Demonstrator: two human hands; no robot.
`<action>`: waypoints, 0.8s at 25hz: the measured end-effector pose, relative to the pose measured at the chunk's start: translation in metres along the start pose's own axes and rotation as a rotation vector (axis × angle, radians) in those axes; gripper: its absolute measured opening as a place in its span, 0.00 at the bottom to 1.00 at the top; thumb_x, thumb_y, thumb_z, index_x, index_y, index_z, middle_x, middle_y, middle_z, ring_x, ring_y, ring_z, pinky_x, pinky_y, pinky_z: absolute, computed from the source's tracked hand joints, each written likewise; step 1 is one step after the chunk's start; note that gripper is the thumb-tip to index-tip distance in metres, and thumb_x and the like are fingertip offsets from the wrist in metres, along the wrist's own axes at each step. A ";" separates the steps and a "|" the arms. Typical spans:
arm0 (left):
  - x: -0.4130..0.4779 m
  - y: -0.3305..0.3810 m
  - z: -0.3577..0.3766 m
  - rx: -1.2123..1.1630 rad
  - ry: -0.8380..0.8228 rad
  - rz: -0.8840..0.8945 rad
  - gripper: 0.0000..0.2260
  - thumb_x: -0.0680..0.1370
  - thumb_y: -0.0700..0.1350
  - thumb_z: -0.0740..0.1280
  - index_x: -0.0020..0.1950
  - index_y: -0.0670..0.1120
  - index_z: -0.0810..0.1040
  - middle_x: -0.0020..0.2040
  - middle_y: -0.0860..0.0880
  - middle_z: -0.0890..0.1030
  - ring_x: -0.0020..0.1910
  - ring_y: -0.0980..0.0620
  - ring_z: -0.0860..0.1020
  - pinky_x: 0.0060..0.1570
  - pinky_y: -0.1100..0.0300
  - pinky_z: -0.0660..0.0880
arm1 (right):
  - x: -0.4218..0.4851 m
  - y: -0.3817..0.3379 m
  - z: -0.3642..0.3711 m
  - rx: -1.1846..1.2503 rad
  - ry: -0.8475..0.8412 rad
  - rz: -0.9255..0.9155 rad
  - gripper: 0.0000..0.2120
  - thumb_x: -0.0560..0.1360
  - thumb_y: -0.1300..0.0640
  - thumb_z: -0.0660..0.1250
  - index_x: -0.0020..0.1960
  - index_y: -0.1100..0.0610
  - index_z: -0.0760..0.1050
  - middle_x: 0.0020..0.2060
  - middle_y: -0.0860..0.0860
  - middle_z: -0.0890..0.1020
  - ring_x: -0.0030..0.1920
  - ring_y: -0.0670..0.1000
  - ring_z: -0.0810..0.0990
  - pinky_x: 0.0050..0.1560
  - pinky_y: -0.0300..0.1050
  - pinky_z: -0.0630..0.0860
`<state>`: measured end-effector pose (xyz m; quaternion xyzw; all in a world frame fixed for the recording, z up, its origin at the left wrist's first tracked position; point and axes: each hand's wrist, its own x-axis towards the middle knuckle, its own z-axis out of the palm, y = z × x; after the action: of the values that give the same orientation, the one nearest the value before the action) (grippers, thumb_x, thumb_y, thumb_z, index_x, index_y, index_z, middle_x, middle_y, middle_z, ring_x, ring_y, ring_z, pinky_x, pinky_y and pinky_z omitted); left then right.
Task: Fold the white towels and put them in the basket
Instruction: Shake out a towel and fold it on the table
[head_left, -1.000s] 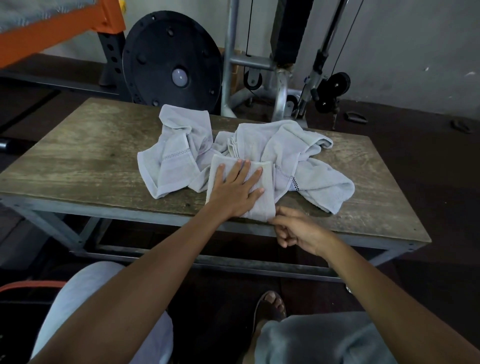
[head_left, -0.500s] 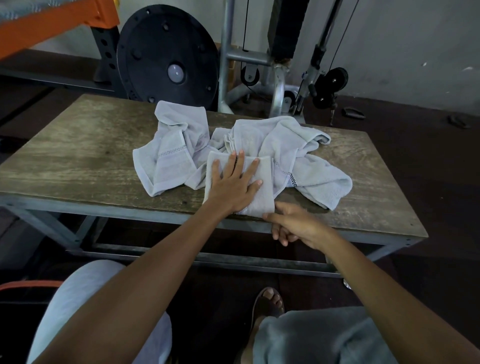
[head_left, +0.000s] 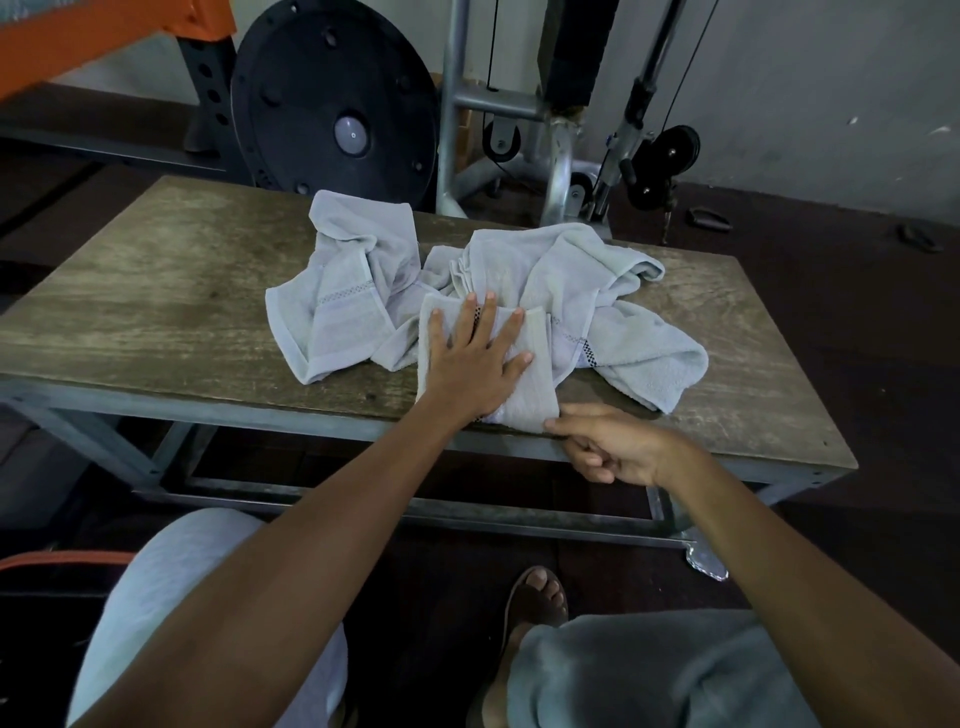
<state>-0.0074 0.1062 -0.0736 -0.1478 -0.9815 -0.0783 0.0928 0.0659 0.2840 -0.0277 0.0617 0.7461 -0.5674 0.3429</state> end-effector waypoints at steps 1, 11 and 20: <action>0.000 0.000 0.000 0.008 0.000 -0.006 0.27 0.80 0.62 0.46 0.77 0.55 0.48 0.79 0.46 0.47 0.77 0.45 0.45 0.70 0.35 0.41 | 0.001 -0.002 -0.001 -0.044 0.024 0.004 0.08 0.79 0.54 0.62 0.44 0.56 0.69 0.20 0.50 0.64 0.17 0.47 0.63 0.21 0.39 0.52; -0.012 -0.014 -0.030 -0.191 0.115 -0.098 0.23 0.81 0.50 0.49 0.76 0.48 0.57 0.78 0.49 0.53 0.77 0.50 0.46 0.72 0.43 0.42 | 0.014 -0.049 0.018 -0.696 0.931 -0.526 0.06 0.75 0.56 0.62 0.51 0.56 0.72 0.37 0.51 0.80 0.38 0.51 0.78 0.36 0.45 0.71; -0.027 -0.049 0.000 -0.059 0.003 0.025 0.31 0.78 0.60 0.41 0.78 0.48 0.49 0.79 0.49 0.47 0.77 0.49 0.45 0.72 0.41 0.44 | 0.082 -0.014 0.025 -1.150 0.681 -0.323 0.36 0.79 0.37 0.43 0.77 0.57 0.38 0.77 0.51 0.38 0.76 0.48 0.37 0.75 0.57 0.37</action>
<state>0.0026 0.0524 -0.0850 -0.1625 -0.9767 -0.1064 0.0908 0.0083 0.2327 -0.0675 -0.0672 0.9947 -0.0743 -0.0211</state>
